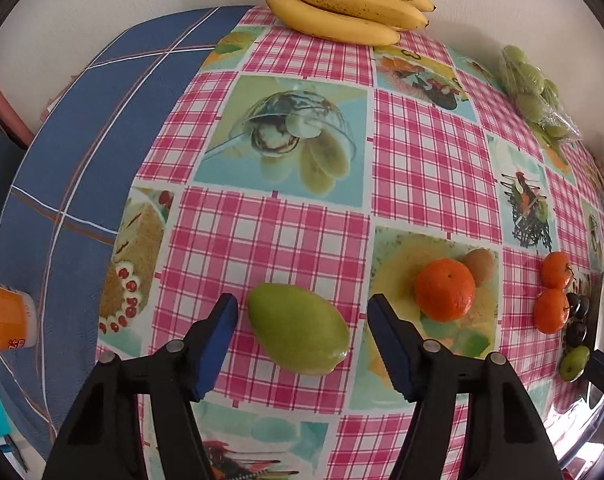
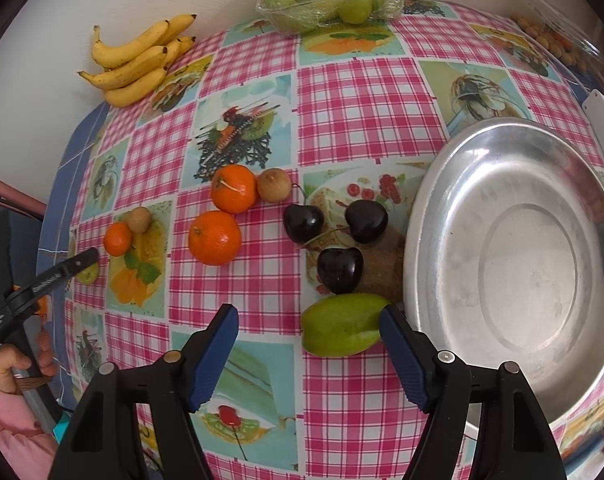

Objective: Organize fruits
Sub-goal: 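Close the left tool on the green pear while the right tool grasps the green mango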

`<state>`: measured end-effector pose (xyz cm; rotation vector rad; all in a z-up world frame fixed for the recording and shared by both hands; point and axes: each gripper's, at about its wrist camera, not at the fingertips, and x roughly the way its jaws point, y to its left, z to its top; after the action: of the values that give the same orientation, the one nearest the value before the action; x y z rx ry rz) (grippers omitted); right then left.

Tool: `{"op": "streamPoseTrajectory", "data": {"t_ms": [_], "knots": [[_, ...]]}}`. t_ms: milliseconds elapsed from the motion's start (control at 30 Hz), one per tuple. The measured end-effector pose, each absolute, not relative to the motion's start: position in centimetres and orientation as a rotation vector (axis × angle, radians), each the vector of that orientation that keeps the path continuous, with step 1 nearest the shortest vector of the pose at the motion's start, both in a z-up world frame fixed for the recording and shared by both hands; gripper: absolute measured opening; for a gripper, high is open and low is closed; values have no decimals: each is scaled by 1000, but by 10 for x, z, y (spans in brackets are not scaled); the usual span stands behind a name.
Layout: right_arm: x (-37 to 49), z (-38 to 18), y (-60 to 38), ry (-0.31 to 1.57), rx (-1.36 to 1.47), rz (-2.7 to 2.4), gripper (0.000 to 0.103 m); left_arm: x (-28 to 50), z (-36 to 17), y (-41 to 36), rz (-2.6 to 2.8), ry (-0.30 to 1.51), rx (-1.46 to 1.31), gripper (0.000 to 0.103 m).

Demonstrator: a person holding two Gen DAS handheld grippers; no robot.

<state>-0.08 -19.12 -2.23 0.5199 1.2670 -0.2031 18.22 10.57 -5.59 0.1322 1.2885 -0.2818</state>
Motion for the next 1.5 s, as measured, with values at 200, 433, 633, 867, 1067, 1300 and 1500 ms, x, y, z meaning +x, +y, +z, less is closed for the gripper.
{"op": "streamPoseTrajectory", "data": {"t_ms": [200, 433, 633, 867, 1067, 1300, 1500], "knots": [[0, -22, -189, 1270, 504, -194, 75, 187, -59, 103, -285, 1298, 124, 51], [-1, -26, -194, 1277, 494, -212, 75, 183, -57, 105, -272, 1280, 121, 44], [-3, -28, -197, 1276, 482, -224, 72, 158, -41, 102, -278, 1253, 119, 38], [-8, -27, -200, 1269, 475, -235, 61, 144, -33, 92, -330, 1255, 77, 36], [-14, -25, -205, 1259, 528, -230, 58, 129, -25, 86, -391, 1245, 70, 13], [-22, -24, -205, 1263, 567, -223, 57, 125, -40, 80, -384, 1288, 83, 13], [-28, -31, -208, 1287, 632, -208, 54, 108, -43, 89, -381, 1303, 51, 35]]}}
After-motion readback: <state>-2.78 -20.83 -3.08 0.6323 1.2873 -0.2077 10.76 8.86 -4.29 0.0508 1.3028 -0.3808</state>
